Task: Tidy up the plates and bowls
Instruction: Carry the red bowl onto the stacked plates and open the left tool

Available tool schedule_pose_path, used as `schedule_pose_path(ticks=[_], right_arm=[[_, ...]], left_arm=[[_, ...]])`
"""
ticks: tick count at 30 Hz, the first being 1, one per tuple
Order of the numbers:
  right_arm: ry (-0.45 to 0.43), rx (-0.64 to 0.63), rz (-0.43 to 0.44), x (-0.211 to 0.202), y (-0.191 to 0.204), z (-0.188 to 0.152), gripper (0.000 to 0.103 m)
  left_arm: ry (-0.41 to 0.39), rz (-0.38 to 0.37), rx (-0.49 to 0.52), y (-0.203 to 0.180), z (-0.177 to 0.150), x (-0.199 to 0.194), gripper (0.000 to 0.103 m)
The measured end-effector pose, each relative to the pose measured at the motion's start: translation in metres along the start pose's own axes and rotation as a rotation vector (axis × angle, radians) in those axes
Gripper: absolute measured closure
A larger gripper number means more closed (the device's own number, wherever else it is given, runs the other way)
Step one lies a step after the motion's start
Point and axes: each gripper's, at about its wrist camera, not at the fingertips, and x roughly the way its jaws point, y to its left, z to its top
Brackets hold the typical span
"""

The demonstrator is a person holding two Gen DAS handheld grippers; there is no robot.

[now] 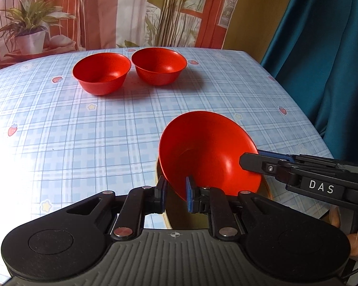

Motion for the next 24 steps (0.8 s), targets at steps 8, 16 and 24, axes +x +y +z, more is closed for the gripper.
schedule_pose_path(ticks=[8, 16, 24], right_arm=[[0.022, 0.006, -0.025, 0.009, -0.002, -0.002, 0.083], [0.025, -0.001, -0.038, 0.011, -0.001, -0.002, 0.083], [0.028, -0.009, -0.040, 0.013, 0.000, 0.000, 0.083]], left_arm=[[0.011, -0.031, -0.012, 0.003, -0.001, 0.005, 0.086], [0.014, -0.038, 0.003, 0.002, 0.001, 0.006, 0.085], [-0.007, -0.030, 0.009, 0.004, 0.006, 0.003, 0.083]])
